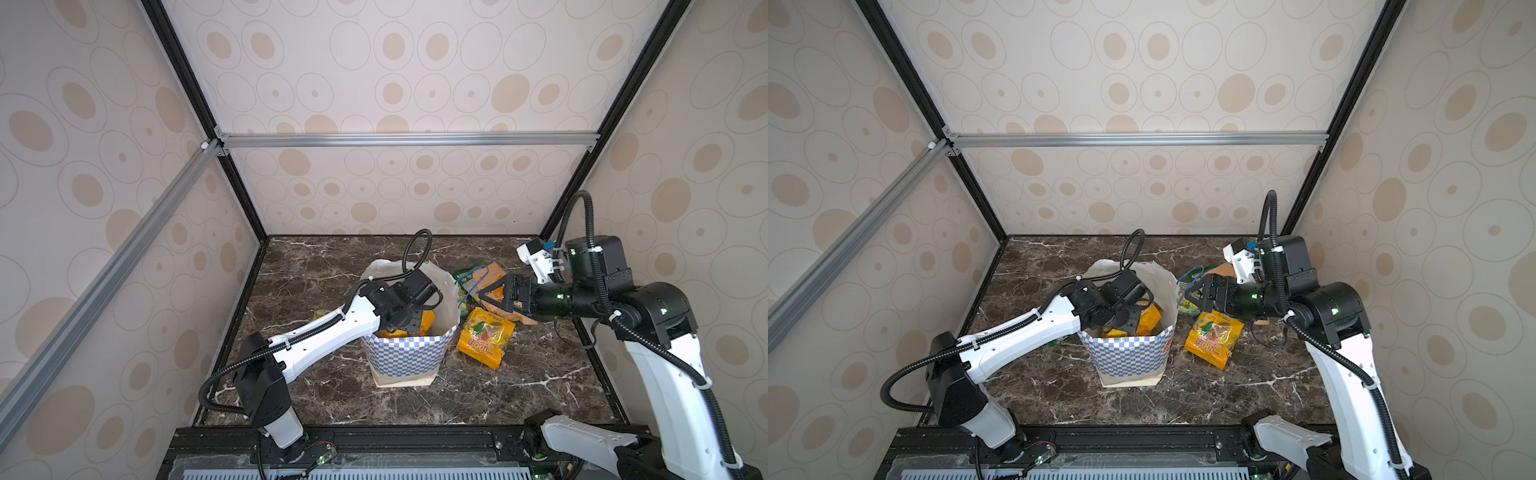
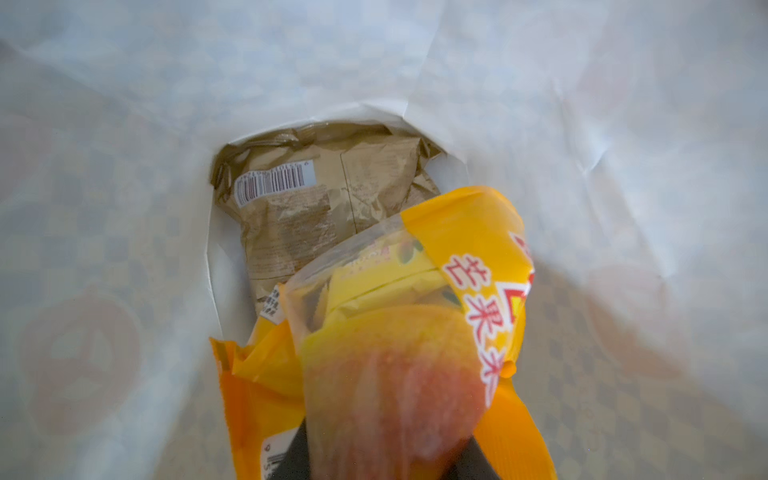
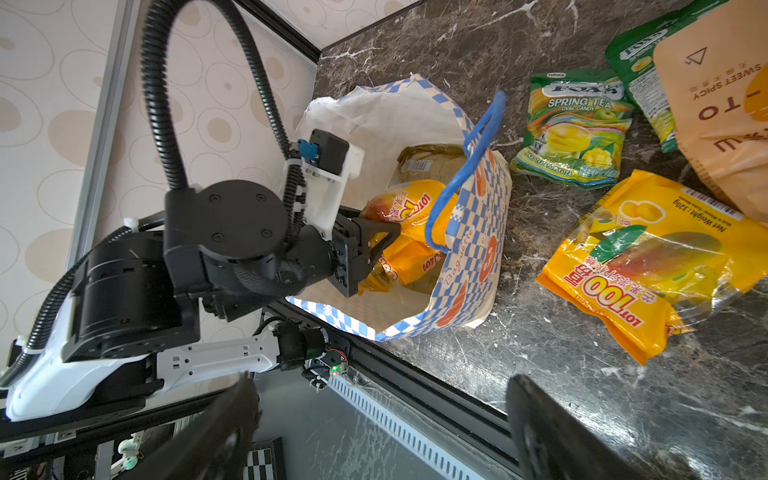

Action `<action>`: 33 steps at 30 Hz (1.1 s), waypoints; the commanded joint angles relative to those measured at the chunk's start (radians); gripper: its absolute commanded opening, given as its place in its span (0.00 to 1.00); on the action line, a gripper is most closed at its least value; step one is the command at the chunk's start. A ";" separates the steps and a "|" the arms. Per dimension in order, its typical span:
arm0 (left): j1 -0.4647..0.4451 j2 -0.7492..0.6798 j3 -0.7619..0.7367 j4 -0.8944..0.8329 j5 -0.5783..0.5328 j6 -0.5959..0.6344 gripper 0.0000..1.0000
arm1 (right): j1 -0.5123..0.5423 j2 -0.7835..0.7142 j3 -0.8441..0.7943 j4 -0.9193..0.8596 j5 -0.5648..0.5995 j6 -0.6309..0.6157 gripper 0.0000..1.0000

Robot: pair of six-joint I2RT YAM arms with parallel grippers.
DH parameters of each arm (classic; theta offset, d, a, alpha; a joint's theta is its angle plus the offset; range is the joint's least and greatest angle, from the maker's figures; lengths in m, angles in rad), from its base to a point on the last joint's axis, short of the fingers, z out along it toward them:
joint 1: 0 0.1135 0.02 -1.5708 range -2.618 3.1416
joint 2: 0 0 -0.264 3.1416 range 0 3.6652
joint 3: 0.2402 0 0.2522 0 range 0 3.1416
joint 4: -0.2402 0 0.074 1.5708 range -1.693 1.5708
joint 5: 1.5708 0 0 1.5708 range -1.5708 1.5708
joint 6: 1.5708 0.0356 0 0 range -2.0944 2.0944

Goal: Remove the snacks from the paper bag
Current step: 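Raise the yellow gummy pack out of the paper bag with the left gripper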

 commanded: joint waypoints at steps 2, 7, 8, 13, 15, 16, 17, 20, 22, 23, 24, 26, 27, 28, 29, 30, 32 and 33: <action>0.014 -0.060 0.113 0.002 -0.048 0.012 0.00 | 0.013 -0.007 0.011 -0.013 0.014 -0.008 0.96; 0.024 -0.069 0.162 0.001 -0.043 0.014 0.00 | 0.015 -0.004 0.016 -0.012 0.014 -0.006 0.96; 0.026 -0.071 0.170 0.000 -0.043 0.013 0.00 | 0.017 -0.003 0.017 -0.012 0.014 -0.004 0.96; 0.030 -0.082 0.238 0.002 -0.041 0.009 0.00 | 0.021 0.001 0.026 -0.011 0.018 0.002 0.96; 0.030 -0.084 0.285 0.002 -0.046 0.017 0.00 | 0.022 0.002 0.030 -0.007 0.018 0.006 0.95; 0.031 -0.084 0.311 0.006 -0.049 0.024 0.00 | 0.024 0.003 0.033 -0.006 0.018 0.010 0.96; 0.031 -0.085 0.339 0.011 -0.051 0.033 0.00 | 0.027 0.005 0.037 -0.003 0.018 0.014 0.96; 0.034 -0.092 0.415 0.044 -0.039 0.042 0.00 | 0.037 0.013 0.059 0.003 0.017 0.025 0.96; 0.038 -0.101 0.456 0.065 -0.034 0.042 0.00 | 0.041 0.019 0.073 0.004 0.021 0.027 0.96; 0.043 -0.108 0.472 0.070 -0.034 0.040 0.00 | 0.043 0.020 0.077 0.005 0.024 0.028 0.96; 0.047 -0.115 0.490 0.074 -0.036 0.038 0.00 | 0.044 0.021 0.077 0.006 0.026 0.030 0.95; 0.070 -0.136 0.517 0.084 -0.036 0.033 0.00 | 0.048 0.019 0.075 0.012 0.029 0.035 0.95; 0.087 -0.148 0.525 0.090 -0.031 0.031 0.00 | 0.049 0.018 0.073 0.015 0.029 0.036 0.96; 0.112 -0.165 0.530 0.100 -0.026 0.027 0.00 | 0.051 0.018 0.072 0.018 0.030 0.039 0.95; 0.139 -0.185 0.528 0.112 -0.020 0.023 0.00 | 0.052 0.015 0.066 0.022 0.031 0.042 0.96; 0.169 -0.204 0.519 0.122 -0.014 0.020 0.00 | 0.052 0.015 0.066 0.026 0.030 0.043 0.95; 0.246 -0.257 0.473 0.148 -0.001 0.007 0.00 | 0.055 0.014 0.062 0.030 0.032 0.045 0.95; 0.278 -0.284 0.444 0.156 -0.004 -0.002 0.00 | 0.057 0.013 0.058 0.033 0.033 0.046 0.95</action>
